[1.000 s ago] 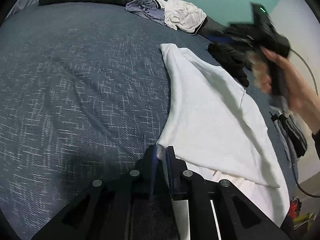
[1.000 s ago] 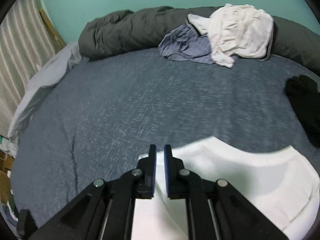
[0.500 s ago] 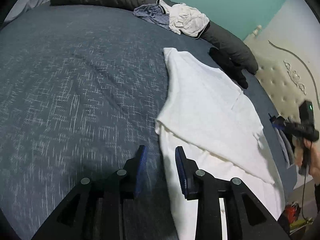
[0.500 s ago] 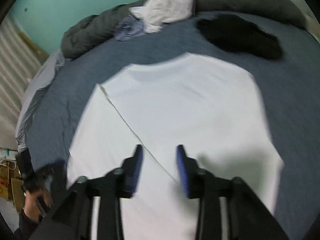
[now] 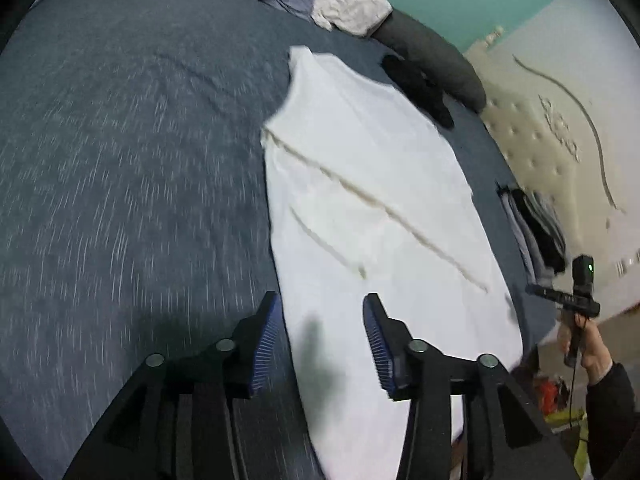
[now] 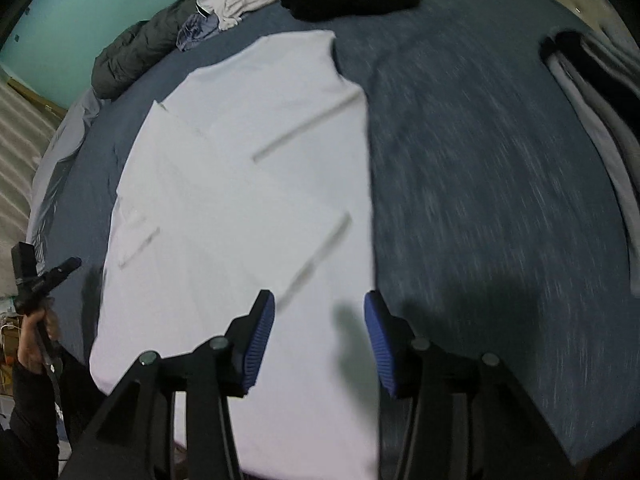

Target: Fold clothes

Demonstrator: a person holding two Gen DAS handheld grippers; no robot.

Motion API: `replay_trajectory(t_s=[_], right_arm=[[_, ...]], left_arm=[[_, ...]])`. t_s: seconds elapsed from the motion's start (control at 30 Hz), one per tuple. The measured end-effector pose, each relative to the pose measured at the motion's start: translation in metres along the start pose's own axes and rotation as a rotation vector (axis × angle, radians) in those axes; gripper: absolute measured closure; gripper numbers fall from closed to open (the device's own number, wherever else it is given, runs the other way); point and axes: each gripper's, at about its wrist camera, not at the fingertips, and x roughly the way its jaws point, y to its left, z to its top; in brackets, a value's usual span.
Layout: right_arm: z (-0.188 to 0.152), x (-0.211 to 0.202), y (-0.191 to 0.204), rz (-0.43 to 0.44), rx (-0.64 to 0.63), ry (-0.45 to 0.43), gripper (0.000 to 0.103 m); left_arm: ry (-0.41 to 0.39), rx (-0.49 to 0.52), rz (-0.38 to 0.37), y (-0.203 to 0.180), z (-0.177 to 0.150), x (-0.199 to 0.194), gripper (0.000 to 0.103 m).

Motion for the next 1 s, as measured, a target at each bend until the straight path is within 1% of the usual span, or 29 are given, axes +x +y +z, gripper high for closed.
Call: replay_trajectory(t_s=[0.03,0.13,0.2,0.33,0.47,0.63,0.73,0.83,1.0], right_arm=[[-0.008,-0.003,-0.002,0.004,0.008,-0.001,0.052],[-0.03,-0.009,-0.007,0.007,0.018,0.003,0.051],[-0.045,-0.013,-0.01,0.008,0.024,0.006,0.049],[-0.072,-0.011,-0.018,0.006,0.039,0.032,0.048],[-0.094,-0.005,-0.024,0.002,0.053,0.067,0.048],[-0.11,-0.005,-0.025,-0.001,0.034,0.085,0.048],[-0.116,-0.004,-0.028,-0.001,0.039,0.091,0.048],[-0.119,-0.003,-0.031,0.01,0.047,0.092,0.048],[-0.124,-0.002,-0.031,0.02,0.039,0.097,0.048]], left_arm=[[0.016,0.008,0.003,-0.003,-0.008,-0.005,0.054],[0.068,0.033,0.023,-0.012,-0.031,-0.016,0.053],[0.117,0.046,0.033,-0.016,-0.048,-0.019,0.052],[0.181,0.025,0.022,-0.015,-0.074,-0.016,0.05],[0.222,0.025,0.023,-0.016,-0.093,-0.014,0.048],[0.258,0.048,0.041,-0.019,-0.115,-0.013,0.047],[0.273,0.031,0.038,-0.016,-0.119,-0.01,0.047],[0.291,-0.008,0.024,-0.008,-0.124,-0.003,0.047],[0.306,-0.009,0.025,-0.008,-0.13,0.005,0.047]])
